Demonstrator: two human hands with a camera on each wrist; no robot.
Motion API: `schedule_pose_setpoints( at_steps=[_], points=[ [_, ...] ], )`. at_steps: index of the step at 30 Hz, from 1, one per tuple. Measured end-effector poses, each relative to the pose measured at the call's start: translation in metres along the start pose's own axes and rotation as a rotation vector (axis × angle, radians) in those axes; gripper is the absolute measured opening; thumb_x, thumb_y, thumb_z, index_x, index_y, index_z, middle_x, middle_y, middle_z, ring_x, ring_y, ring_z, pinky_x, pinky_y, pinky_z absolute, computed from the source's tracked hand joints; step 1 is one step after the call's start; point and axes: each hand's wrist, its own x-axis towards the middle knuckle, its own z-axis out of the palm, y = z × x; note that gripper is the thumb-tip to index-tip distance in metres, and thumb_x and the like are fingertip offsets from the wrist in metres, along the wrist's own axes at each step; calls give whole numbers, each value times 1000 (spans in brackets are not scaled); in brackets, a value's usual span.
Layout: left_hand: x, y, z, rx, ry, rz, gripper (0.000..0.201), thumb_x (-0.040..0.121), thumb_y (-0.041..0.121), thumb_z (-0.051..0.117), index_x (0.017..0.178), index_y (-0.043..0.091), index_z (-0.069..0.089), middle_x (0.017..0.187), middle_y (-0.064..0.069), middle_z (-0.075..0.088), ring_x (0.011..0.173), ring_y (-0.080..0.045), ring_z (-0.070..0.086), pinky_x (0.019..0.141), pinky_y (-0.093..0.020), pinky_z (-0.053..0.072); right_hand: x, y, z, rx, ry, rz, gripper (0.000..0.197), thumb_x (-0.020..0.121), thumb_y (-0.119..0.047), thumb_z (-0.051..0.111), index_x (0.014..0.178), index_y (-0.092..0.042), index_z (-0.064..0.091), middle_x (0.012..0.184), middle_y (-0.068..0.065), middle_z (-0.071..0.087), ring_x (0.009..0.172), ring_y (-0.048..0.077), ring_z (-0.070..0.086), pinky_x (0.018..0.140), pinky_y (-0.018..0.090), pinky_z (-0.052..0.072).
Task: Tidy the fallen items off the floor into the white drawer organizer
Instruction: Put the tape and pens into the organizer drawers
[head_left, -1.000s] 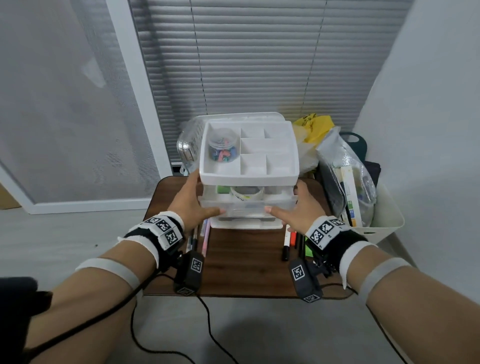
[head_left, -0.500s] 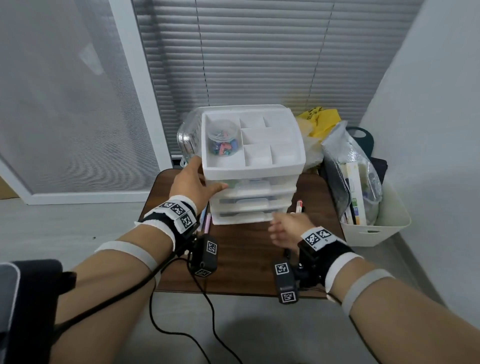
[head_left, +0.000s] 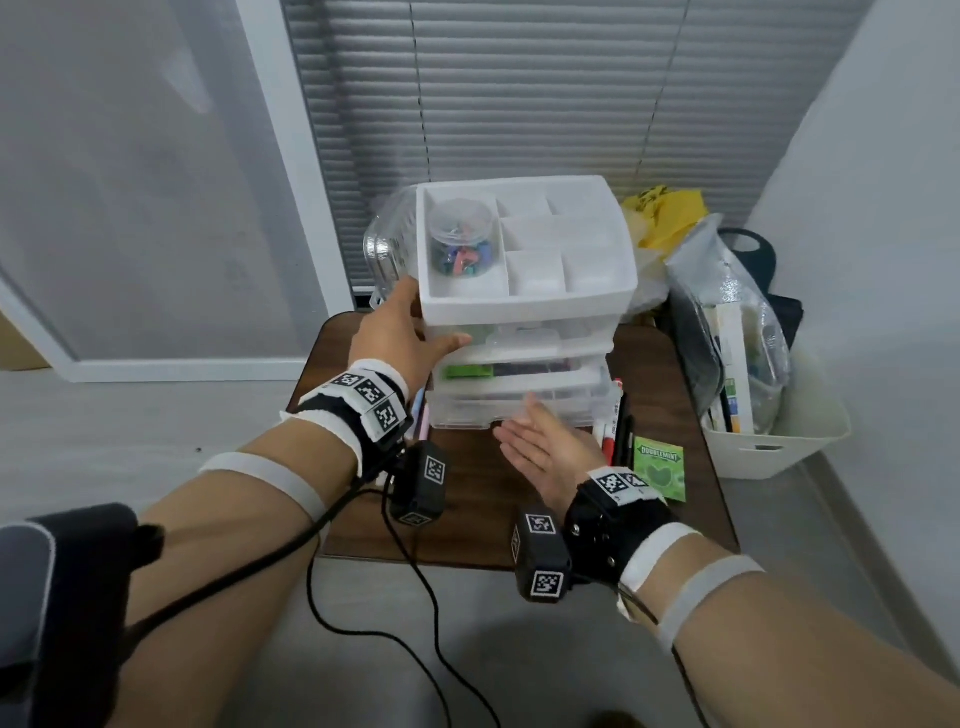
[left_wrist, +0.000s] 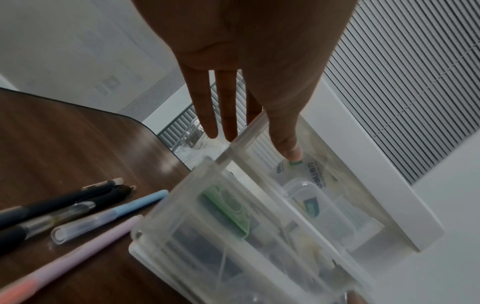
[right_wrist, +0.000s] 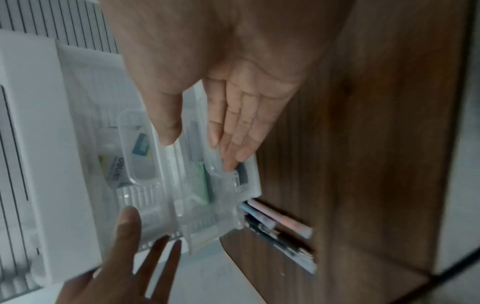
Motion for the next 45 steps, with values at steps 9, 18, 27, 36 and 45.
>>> schedule_pose_setpoints(
  at_steps=[9,18,27,36,45],
  points=[
    [-23,-31,20,80,-161,-240,85,74,40,81,140,11,35,135,-13,45,117,-30,53,99,-39,46,-9,-19,-63,-1379,195,-132,20,85,-32,68,74,-15,71,83,6,69,79,23,66,62,25,48],
    [-38,-42,37,-490,-353,-498,49,92,11,60,137,23,45,133,-10,50,82,-28,64,72,-52,61,37,-49,-138,-1955,233,-136,88,68,-34,63,146,-33,23,153,1,24,140,36,27,113,49,29],
    [-50,-42,26,-524,-448,-305,81,78,35,80,145,37,34,125,-6,58,107,-24,65,79,-46,61,-2,-92,-99,-1460,524,-869,83,65,-42,75,136,-15,41,128,9,47,120,28,46,105,43,40],
    [-38,-45,25,-383,-455,16,132,56,15,95,154,37,9,144,19,38,128,6,41,93,-6,43,-13,-88,12,-1892,-231,-544,72,77,-43,70,142,-25,49,140,-1,54,113,19,63,101,35,48],
    [-31,-51,30,-405,-439,9,134,59,11,93,155,35,3,147,18,34,132,-6,38,76,4,42,10,-65,-10,-1783,92,-923,20,88,-32,57,105,-24,65,108,-1,56,108,21,49,91,39,47]
  ],
)
